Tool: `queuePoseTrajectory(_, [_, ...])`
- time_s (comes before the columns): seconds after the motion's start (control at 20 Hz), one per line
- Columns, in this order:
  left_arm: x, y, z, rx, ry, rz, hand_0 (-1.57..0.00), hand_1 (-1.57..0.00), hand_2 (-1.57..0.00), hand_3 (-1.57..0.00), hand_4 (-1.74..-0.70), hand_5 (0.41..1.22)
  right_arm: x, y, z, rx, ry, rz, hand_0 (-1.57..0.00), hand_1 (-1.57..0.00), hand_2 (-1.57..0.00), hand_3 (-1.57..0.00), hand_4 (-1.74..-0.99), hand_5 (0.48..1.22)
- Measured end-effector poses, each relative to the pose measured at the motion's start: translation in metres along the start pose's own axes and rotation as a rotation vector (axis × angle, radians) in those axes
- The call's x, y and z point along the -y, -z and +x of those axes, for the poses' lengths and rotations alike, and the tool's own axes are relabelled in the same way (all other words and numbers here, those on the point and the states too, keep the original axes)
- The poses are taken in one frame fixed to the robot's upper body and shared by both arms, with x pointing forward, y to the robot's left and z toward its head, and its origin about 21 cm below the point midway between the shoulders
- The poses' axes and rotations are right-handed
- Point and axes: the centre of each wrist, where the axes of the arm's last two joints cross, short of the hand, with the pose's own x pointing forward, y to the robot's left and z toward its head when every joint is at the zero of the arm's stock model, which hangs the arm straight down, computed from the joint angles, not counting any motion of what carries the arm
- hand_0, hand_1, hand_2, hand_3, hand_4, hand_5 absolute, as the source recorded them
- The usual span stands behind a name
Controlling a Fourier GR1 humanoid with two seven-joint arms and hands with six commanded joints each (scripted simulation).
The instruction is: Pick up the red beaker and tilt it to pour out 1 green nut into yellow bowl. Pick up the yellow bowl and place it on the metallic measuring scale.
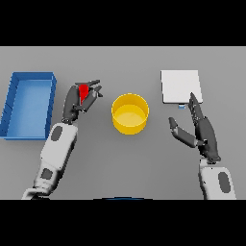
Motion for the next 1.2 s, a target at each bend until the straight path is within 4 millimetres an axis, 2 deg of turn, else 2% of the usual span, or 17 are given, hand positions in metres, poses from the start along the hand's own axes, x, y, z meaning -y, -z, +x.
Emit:
queuePoseTrajectory(0.25, [-0.004, 0.005, 0.023, 0.051, 0.001, 0.005, -1.55, -1.55, -1.55, -1.54, -1.50, 1.213, -0.003, -0.001, 0.003, 0.004, -0.011, -0.001, 0.00, 0.00, 0.00, 0.00, -1.294, 0.664])
queuePoseTrajectory(0.35, [-0.010, 0.010, 0.040, 0.073, 0.060, -0.001, -1.56, -1.56, -1.56, -1.55, -1.50, 1.216, 0.000, 0.000, 0.003, 0.020, -0.015, 0.000, 0.00, 0.00, 0.00, 0.00, -1.289, 0.664])
queuePoseTrajectory(0.5, [-0.007, 0.013, 0.062, 0.086, 0.160, -0.042, -1.57, -1.57, -1.56, -1.56, -1.62, 1.174, -0.004, 0.001, 0.002, 0.024, -0.009, 0.016, 0.00, 0.00, 0.00, 0.00, -1.277, 0.664])
queuePoseTrajectory(0.75, [-0.016, 0.013, 0.073, 0.090, 0.282, -0.080, -1.57, -1.57, -1.56, -1.56, -1.62, 1.140, -0.003, 0.000, 0.001, 0.017, -0.016, 0.010, 0.00, 0.00, 0.00, 0.00, -1.277, 0.679])
queuePoseTrajectory(0.8, [-0.018, 0.012, 0.074, 0.093, 0.295, -0.087, -1.57, -1.57, -1.57, -1.56, -1.64, 1.131, -0.004, -0.003, 0.001, 0.014, -0.016, 0.017, 0.00, 0.00, 0.00, 0.00, -1.274, 0.683])
queuePoseTrajectory(0.95, [-0.018, 0.017, 0.091, 0.119, 0.454, -0.143, -1.57, -1.57, -1.57, -1.57, -1.69, 1.124, -0.005, -0.004, 0.000, -0.003, -0.003, 0.017, 0.00, 0.00, 0.00, 0.00, -1.274, 0.688])
queuePoseTrajectory(1.2, [-0.002, 0.027, 0.114, 0.164, 0.842, -0.282, -1.57, -1.57, -1.57, -1.57, -1.72, 1.160, -0.008, 0.000, 0.004, 0.006, -0.007, 0.006, 0.00, 0.00, 0.00, 0.00, -1.287, 0.694])
